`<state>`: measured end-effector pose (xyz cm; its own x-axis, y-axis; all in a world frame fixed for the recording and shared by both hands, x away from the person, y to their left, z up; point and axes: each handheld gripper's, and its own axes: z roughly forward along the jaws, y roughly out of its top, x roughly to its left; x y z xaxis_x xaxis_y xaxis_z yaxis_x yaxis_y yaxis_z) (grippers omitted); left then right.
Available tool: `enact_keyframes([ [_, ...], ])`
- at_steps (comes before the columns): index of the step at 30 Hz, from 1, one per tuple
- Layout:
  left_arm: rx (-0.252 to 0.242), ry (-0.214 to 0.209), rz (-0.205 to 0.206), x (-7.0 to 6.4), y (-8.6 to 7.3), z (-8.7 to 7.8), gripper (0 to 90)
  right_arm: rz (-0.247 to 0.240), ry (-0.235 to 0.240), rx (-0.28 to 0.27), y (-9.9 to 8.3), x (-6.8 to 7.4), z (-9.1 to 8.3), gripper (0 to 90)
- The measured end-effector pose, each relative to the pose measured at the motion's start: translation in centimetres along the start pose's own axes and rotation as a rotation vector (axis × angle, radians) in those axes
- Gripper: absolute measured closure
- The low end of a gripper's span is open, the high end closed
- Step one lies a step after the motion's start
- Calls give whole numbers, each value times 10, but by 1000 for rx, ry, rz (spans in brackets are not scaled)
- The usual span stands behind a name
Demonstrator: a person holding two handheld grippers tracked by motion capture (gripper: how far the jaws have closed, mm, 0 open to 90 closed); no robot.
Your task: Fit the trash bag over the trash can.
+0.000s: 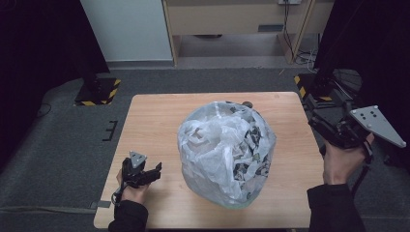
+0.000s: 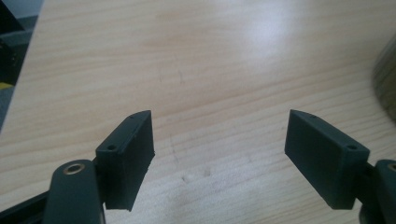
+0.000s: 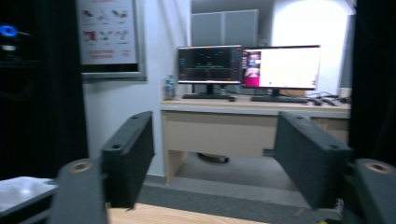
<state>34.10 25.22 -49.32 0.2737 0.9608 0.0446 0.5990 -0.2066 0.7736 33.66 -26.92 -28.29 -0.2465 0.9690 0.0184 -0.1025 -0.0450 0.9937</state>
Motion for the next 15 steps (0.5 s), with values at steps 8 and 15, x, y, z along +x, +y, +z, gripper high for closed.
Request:
enact_keyframes([
  [8, 64, -12, -4, 2, -5, 14, 232, -24, 162, 25, 14, 27, 2, 544],
  [15, 78, -28, 0, 1, -6, 16, 231, -19, 436, 82, 19, 65, 0, 720],
])
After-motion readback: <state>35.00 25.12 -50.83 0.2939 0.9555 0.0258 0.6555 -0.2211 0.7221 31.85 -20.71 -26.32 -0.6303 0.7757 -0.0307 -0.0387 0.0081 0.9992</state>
